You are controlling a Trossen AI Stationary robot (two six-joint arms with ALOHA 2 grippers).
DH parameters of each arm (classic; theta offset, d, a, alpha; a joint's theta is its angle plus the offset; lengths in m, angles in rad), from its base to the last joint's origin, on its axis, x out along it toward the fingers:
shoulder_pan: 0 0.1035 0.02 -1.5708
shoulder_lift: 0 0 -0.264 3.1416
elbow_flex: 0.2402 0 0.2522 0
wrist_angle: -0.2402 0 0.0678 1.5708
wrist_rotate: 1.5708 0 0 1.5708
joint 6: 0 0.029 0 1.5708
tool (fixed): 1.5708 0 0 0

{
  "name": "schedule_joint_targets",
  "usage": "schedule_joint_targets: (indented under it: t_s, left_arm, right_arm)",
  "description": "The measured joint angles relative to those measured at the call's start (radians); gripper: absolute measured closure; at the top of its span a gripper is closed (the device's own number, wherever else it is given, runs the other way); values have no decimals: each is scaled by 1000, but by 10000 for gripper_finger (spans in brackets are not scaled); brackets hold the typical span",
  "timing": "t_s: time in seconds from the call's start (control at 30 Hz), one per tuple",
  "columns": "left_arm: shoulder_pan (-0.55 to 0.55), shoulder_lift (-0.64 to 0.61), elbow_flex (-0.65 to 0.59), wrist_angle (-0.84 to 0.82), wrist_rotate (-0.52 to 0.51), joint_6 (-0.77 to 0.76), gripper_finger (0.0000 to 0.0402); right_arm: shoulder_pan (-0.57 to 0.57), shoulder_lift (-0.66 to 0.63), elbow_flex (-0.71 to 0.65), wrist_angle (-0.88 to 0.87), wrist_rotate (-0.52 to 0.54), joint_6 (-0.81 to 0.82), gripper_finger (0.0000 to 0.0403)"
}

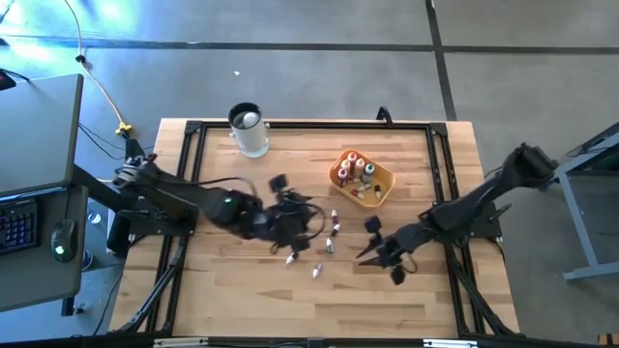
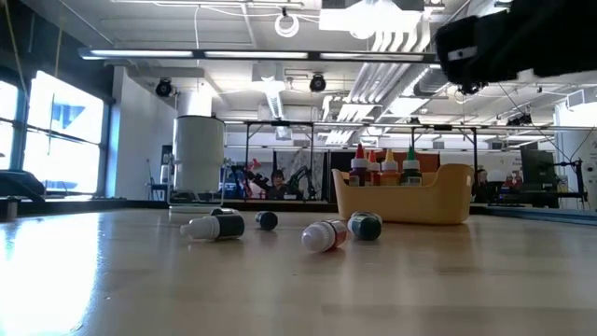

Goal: Pick & Place food coloring
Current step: Put the small green food coloring bottle into the yellow bin

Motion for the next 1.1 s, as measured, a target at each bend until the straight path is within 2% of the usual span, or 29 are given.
schedule_joint_targets:
  t_s: [0.2,0.37,0.53,0.67,0.83,0.9,1.1]
  left_arm:
    - [-109,-4,-4,-290,16,-368,237]
    - [-176,99,-5,-330,38,-545,237]
    - [-204,237,-1,-281,21,-698,237]
    - [-201,358,-2,-266,62,-831,237]
    - [-190,485,-2,-254,185,-907,237]
    - [-189,507,-2,-271,217,-934,237]
    - [-182,515,-2,-319,214,-964,237]
  right_arm:
    - [-59,204,2,281,-6,-19,277]
    - [-104,339,1,404,-10,-14,229]
    - [-150,460,0,476,18,50,193]
    - [-173,492,4,472,53,71,183]
    - [-179,481,6,473,14,74,190]
    - [-179,478,8,486,-6,69,193]
    - [-179,474,8,481,-11,61,196]
